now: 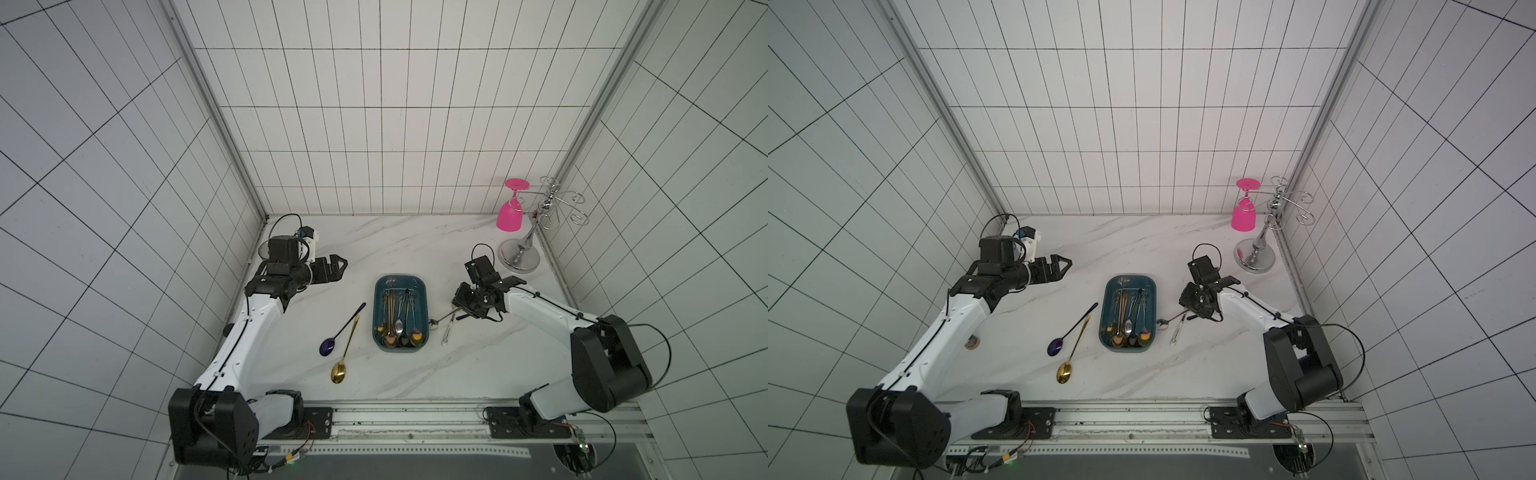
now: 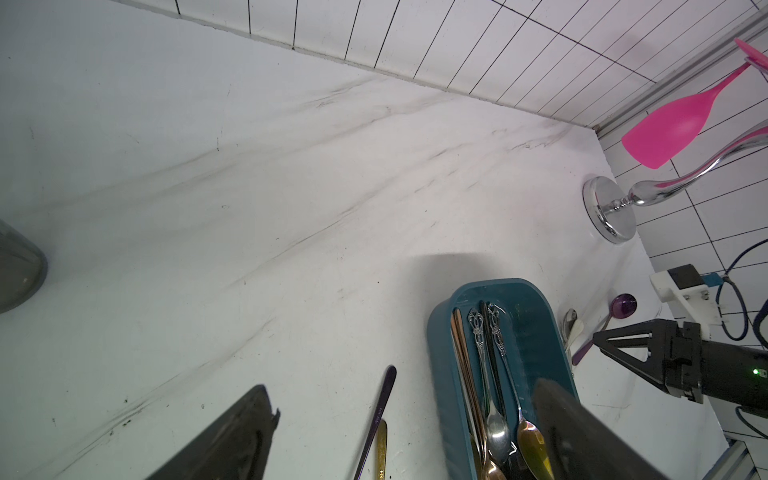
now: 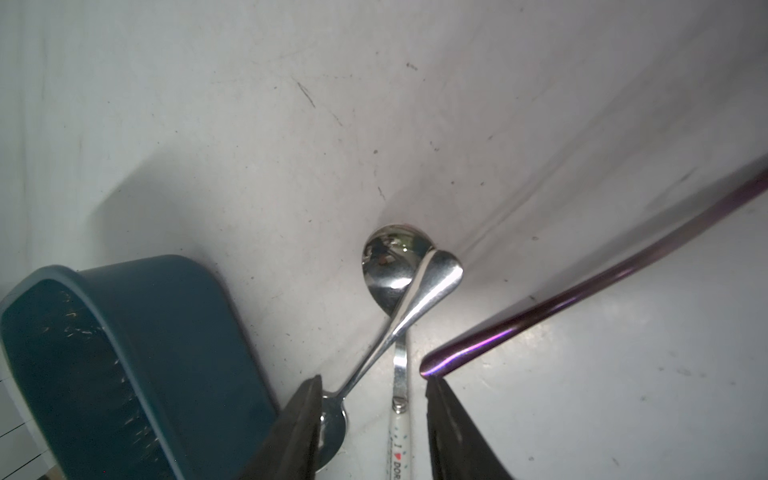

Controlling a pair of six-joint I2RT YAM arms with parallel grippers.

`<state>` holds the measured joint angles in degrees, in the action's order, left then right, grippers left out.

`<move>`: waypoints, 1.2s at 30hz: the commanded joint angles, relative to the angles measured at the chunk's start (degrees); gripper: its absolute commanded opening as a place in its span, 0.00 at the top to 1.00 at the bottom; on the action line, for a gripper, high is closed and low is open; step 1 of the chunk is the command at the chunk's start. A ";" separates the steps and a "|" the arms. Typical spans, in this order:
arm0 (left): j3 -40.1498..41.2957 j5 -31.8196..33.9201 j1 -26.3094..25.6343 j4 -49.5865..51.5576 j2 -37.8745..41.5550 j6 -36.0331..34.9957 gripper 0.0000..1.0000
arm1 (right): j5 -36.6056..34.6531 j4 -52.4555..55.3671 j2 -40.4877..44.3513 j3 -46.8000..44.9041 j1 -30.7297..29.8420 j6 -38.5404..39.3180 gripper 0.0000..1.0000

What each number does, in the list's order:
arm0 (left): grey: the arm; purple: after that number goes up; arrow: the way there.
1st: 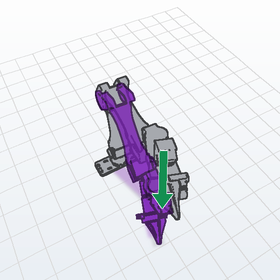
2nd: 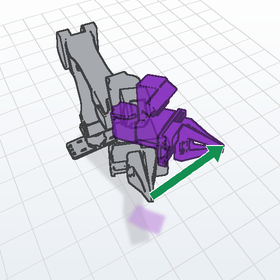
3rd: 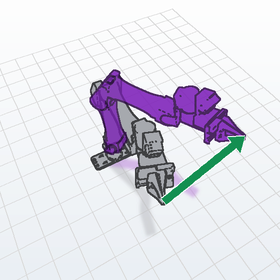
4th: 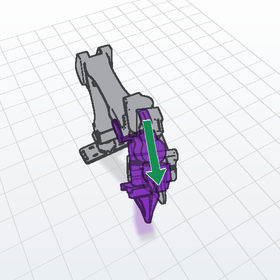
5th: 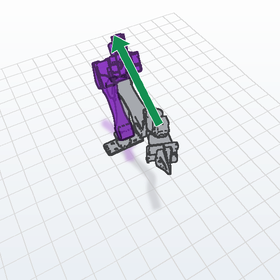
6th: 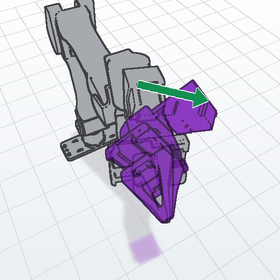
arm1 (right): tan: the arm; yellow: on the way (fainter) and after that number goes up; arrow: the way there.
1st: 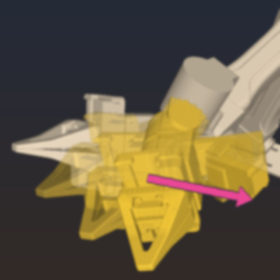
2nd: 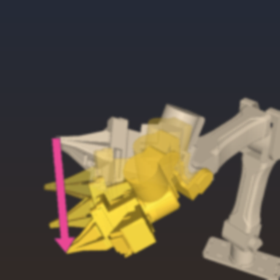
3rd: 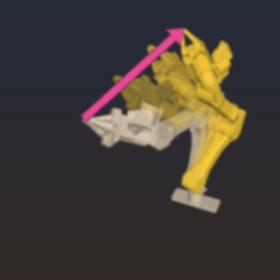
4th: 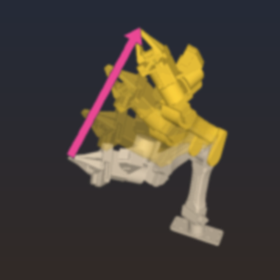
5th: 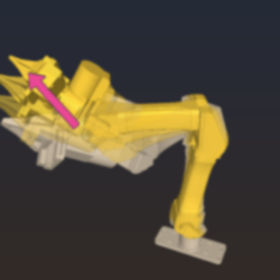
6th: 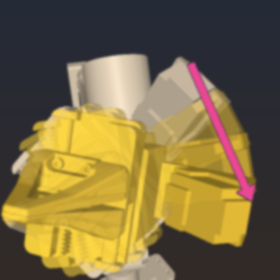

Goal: Put the spoon into the storage box
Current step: Pick up the spoon from the center of the board.

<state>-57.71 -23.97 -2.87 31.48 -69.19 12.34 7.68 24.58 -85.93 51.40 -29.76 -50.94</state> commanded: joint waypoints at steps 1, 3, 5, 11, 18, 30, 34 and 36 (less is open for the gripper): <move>0.49 -0.93 0.50 -1.03 -0.24 -0.93 0.01 | -0.57 -0.49 -1.61 3.36 -3.48 -5.69 0.54; 0.11 -0.97 0.51 -0.64 -0.25 -0.91 0.01 | -1.63 -0.36 -2.70 4.33 -4.61 -8.65 0.58; 0.10 -0.76 0.62 -0.67 -0.16 -0.96 0.01 | -3.01 -0.45 -4.09 5.01 -5.00 -11.50 0.71; 0.20 -0.76 0.68 -0.40 0.29 -1.21 0.01 | -6.69 5.99 -10.91 12.47 -6.19 -14.31 0.77; 0.26 -0.98 0.70 -0.32 0.56 -1.47 0.01 | -9.50 11.35 -15.24 17.44 -8.27 -15.61 0.67; 0.40 -1.33 0.55 -0.81 0.20 -1.19 0.01 | -12.11 13.17 -13.99 14.96 -9.65 -19.81 0.67; -0.19 -1.21 0.57 -0.19 -0.15 -1.15 0.01 | -11.66 14.58 -15.07 15.51 -9.74 -20.50 0.67; -0.01 -1.18 0.45 -0.45 -0.08 -1.10 0.01 | -11.55 14.12 -15.24 14.94 -10.04 -20.86 0.67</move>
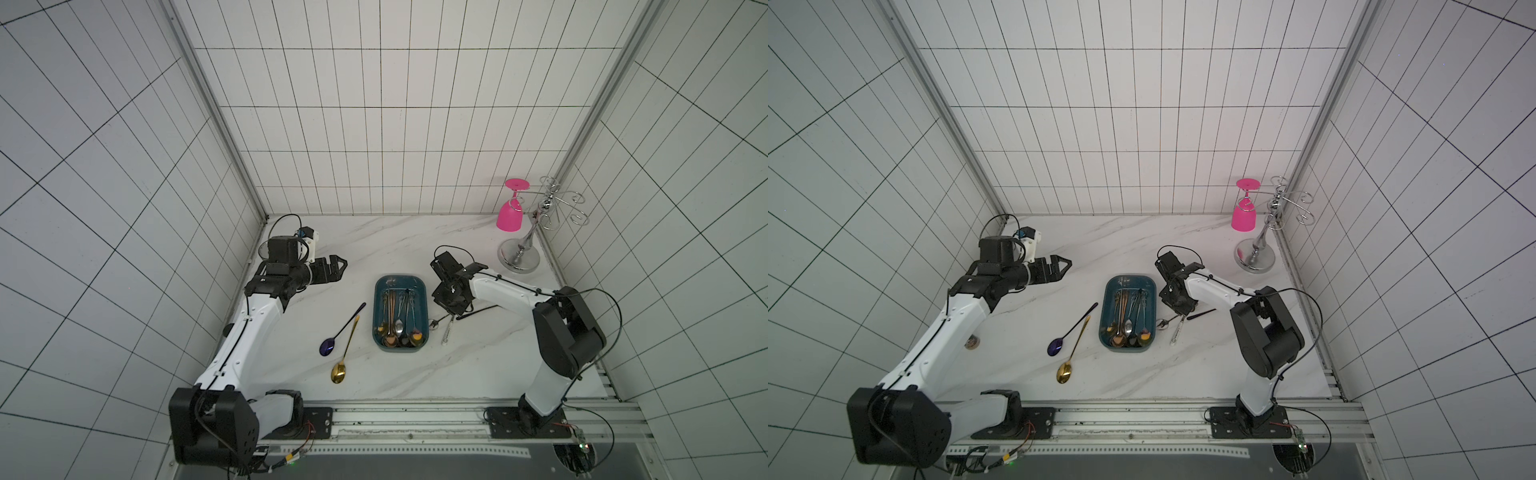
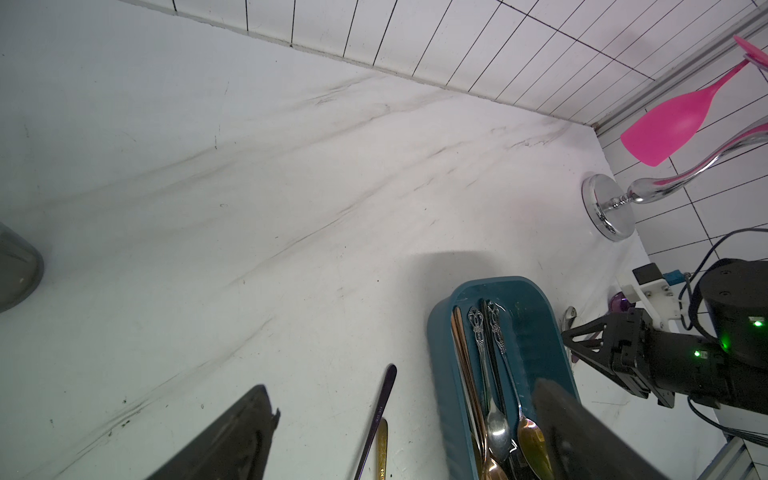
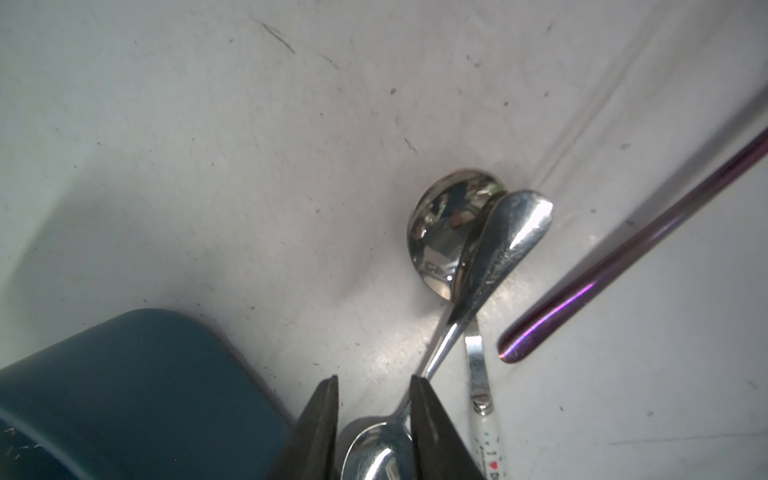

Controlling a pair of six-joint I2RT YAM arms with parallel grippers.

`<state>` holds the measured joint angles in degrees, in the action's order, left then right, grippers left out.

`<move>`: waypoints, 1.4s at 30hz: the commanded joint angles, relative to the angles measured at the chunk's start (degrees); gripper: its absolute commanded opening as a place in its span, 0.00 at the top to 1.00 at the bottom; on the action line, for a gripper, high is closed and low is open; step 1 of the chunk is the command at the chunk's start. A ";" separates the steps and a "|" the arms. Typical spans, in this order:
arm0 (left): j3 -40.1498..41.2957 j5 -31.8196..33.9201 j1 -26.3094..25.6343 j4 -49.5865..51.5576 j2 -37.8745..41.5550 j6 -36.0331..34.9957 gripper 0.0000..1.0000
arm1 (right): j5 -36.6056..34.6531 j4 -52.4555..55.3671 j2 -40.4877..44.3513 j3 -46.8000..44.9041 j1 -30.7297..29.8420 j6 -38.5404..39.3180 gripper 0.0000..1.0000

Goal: Put the spoon into the storage box
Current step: Pick up the spoon from the center of the board.

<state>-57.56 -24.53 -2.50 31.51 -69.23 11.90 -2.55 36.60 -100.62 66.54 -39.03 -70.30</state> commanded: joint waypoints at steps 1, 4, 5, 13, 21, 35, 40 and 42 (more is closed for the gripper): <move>0.07 -0.72 0.11 -0.63 0.06 -0.76 0.01 | -1.11 1.99 -0.66 -0.42 -0.79 -1.65 0.67; -0.05 -0.78 0.12 -0.45 -0.05 -0.96 0.01 | -0.62 2.07 -0.69 -0.97 -0.96 -2.26 0.67; -0.22 -0.59 0.09 -0.31 -0.13 -0.95 0.01 | -0.83 2.07 -0.42 -1.22 -1.02 -2.45 0.67; -0.10 -0.53 0.06 -0.39 0.04 -0.94 0.01 | -1.23 1.40 -1.75 -2.07 -1.21 -3.22 0.66; 0.07 -0.56 0.11 -0.55 0.06 -1.02 0.01 | -0.54 0.23 -3.48 -3.14 -1.08 -3.59 0.66; 0.17 -0.44 0.11 -0.68 0.15 -1.22 0.01 | -1.32 -1.18 -6.51 -4.87 -0.39 -3.28 0.68; 0.10 -0.50 0.20 -0.56 0.15 -1.20 0.01 | -2.53 -1.34 -7.48 -4.95 0.12 -2.22 0.77; 0.08 -0.40 0.18 -0.57 0.20 -1.30 0.01 | -3.19 -1.35 -7.67 -5.03 0.34 -1.72 0.81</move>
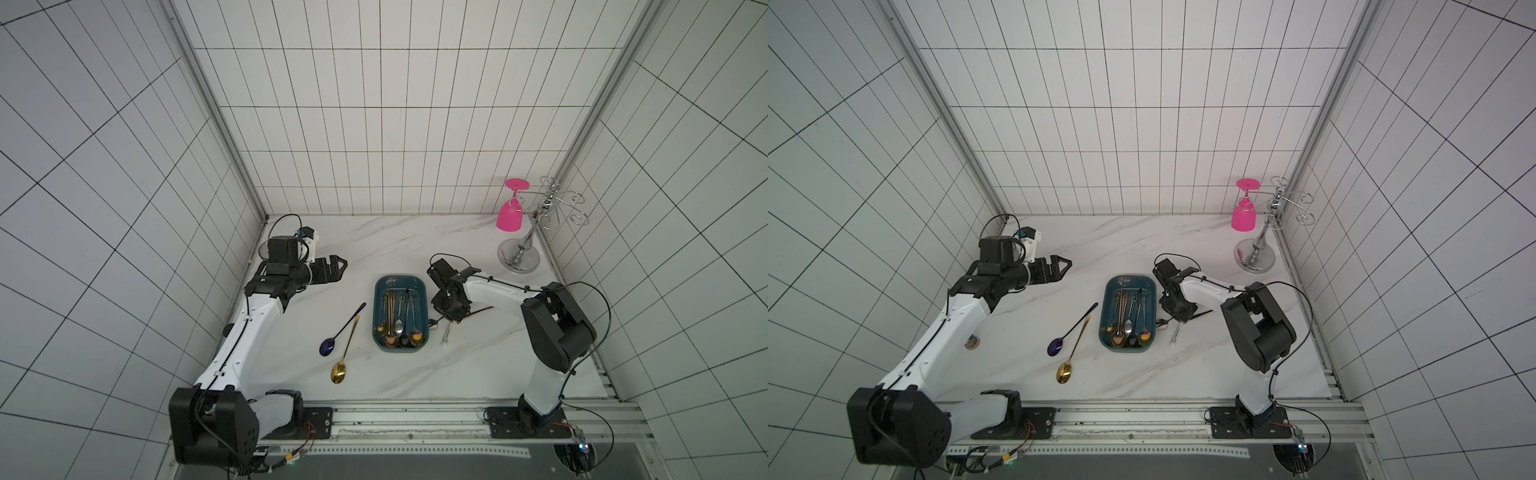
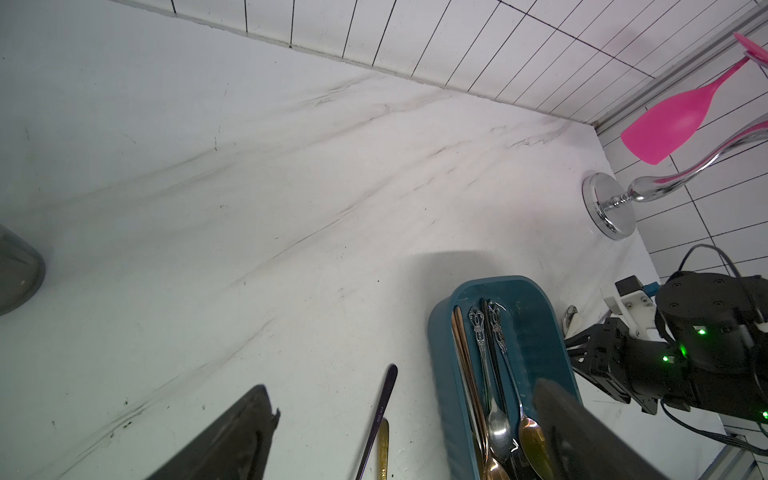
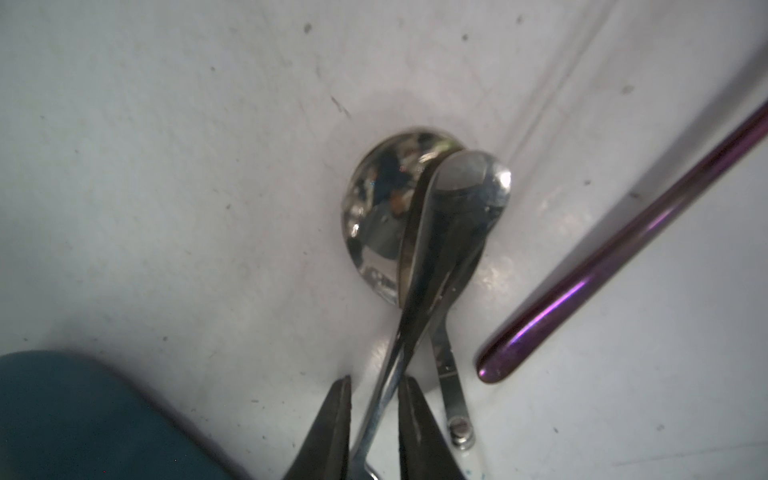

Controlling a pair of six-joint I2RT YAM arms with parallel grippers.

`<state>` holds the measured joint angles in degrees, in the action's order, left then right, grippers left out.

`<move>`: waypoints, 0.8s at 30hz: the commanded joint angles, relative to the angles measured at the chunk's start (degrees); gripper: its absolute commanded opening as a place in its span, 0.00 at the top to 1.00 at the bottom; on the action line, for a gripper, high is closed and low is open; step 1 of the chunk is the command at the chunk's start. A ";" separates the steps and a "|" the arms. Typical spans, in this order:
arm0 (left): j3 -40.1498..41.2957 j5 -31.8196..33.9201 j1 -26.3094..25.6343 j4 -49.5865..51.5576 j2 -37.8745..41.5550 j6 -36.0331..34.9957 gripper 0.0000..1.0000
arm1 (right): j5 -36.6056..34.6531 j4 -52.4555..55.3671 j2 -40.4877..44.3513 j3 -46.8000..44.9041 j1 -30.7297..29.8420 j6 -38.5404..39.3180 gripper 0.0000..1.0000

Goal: Put the spoon into the storage box
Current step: Pick up the spoon from the center of the board.

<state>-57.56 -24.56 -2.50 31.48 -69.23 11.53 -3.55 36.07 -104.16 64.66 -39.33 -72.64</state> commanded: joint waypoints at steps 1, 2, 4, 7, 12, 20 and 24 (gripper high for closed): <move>0.11 -0.34 0.22 -0.47 0.16 -0.92 0.01 | -2.66 -0.83 -4.21 -3.26 0.75 0.96 0.83; 0.17 -0.40 0.22 -0.54 0.23 -0.97 0.01 | -3.00 -0.83 -4.23 -3.32 0.83 1.22 0.84; 0.17 -0.38 0.29 -0.54 0.40 -0.97 0.01 | -3.52 -0.83 -4.46 -3.49 1.01 1.76 0.87; -0.01 -0.35 0.31 -0.46 0.28 -0.94 0.01 | -3.87 -1.08 -4.32 -3.67 1.23 2.48 0.93; 0.09 -0.39 0.45 -0.53 0.32 -0.96 0.01 | -4.40 -1.47 -2.85 -3.43 1.01 3.73 1.00; 0.04 -0.29 0.42 -0.46 0.24 -0.91 0.01 | -6.70 -0.35 2.25 -1.10 0.53 8.34 1.00; 0.08 -0.18 0.54 -0.46 0.26 -0.98 0.01 | -8.28 0.93 5.69 -0.44 0.32 10.83 1.00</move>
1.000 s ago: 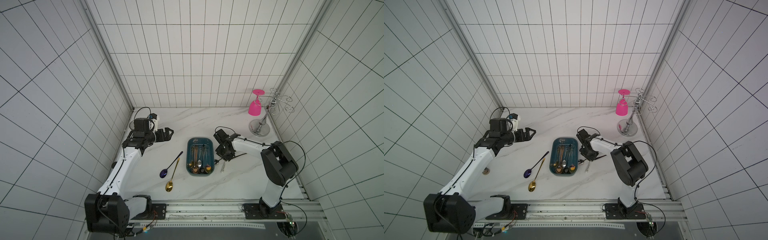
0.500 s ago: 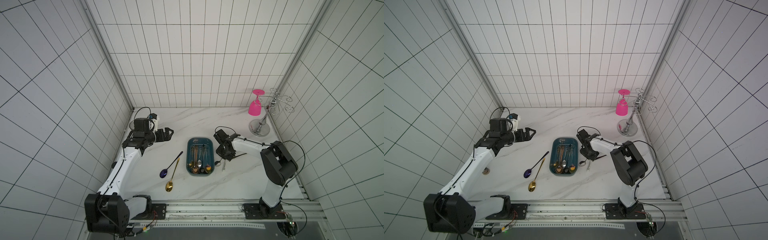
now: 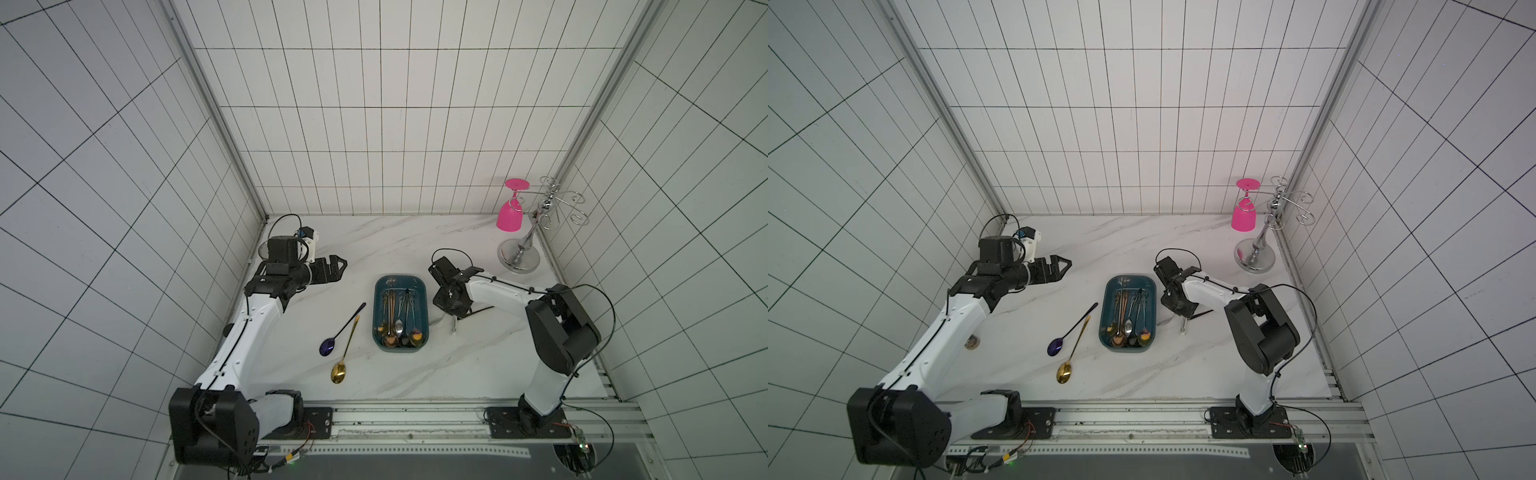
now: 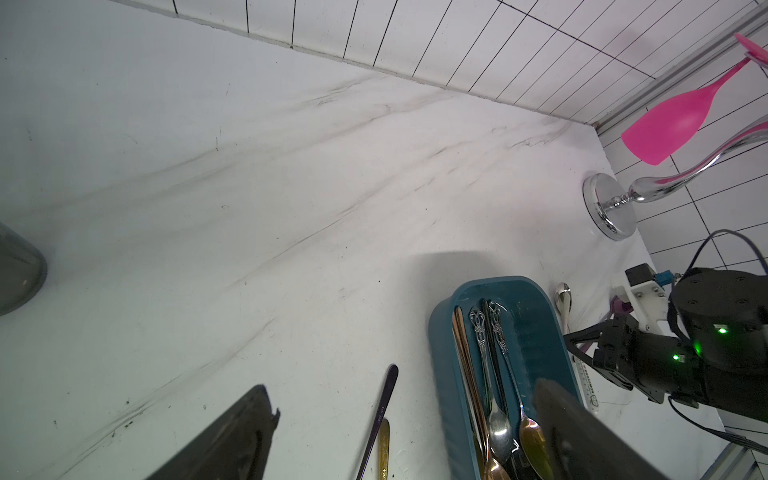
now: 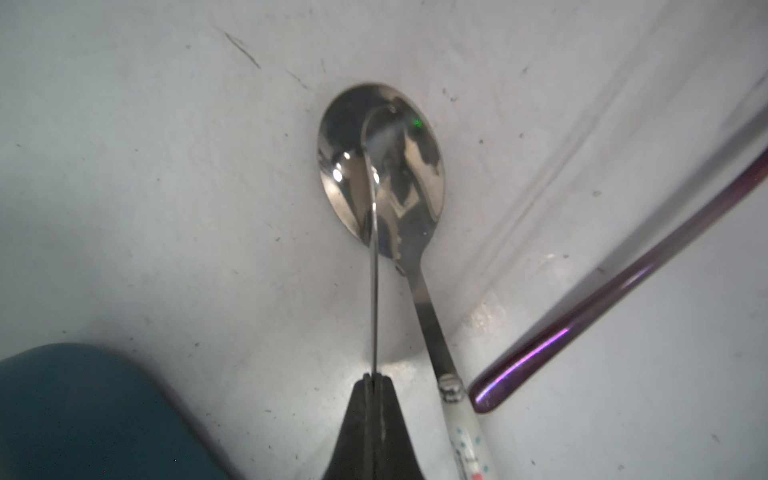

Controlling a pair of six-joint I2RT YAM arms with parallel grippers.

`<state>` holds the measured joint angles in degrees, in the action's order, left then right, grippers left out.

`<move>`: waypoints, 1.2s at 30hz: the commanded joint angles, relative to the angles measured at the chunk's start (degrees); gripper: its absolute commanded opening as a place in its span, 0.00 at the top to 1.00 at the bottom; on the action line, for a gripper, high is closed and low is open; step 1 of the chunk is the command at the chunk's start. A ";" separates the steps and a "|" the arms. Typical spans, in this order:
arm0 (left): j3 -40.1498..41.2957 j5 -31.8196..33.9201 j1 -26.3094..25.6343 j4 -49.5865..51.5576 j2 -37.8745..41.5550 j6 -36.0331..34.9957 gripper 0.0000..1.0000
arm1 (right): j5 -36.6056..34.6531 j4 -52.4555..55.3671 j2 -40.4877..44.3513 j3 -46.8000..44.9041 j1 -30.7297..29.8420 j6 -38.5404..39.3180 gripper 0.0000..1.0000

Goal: Put the spoon into the storage box
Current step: Pick up the spoon from the center of the board.

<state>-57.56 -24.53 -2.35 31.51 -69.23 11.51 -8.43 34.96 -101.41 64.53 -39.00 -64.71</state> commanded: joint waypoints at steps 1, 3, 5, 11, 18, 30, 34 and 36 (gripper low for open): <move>0.08 -0.17 0.48 -0.54 0.25 -0.96 0.01 | -3.53 2.20 3.87 -0.40 0.04 3.38 1.00; 0.00 -0.17 0.56 -0.44 0.30 -0.96 0.01 | -3.28 2.55 5.41 -0.43 -0.03 4.51 1.00; -0.01 -0.21 0.77 -0.48 0.21 -0.96 0.01 | -3.09 2.96 7.06 -0.72 -0.22 5.32 1.00; 0.00 -0.29 1.37 -0.48 0.39 -0.85 0.01 | -1.43 2.40 12.23 -1.54 -0.37 9.40 1.00; 0.18 -0.43 2.15 -0.59 0.35 -0.83 0.01 | 5.39 2.14 18.00 1.38 -0.37 18.80 1.00; -0.29 -0.09 2.59 -0.29 0.12 -0.81 0.01 | 22.39 -8.33 12.55 6.06 -7.00 26.43 1.00; 0.12 -0.47 2.61 -0.48 0.44 -0.85 0.01 | 24.76 -9.42 6.68 10.20 -9.38 28.75 1.00; -0.39 -0.24 2.57 -0.05 0.39 -0.95 0.01 | 25.05 -7.81 4.18 12.50 -9.81 29.97 1.00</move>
<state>-57.56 -24.53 0.01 31.51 -69.23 11.51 13.98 27.44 -95.18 72.51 -47.83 -37.76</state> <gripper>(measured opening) 0.987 0.037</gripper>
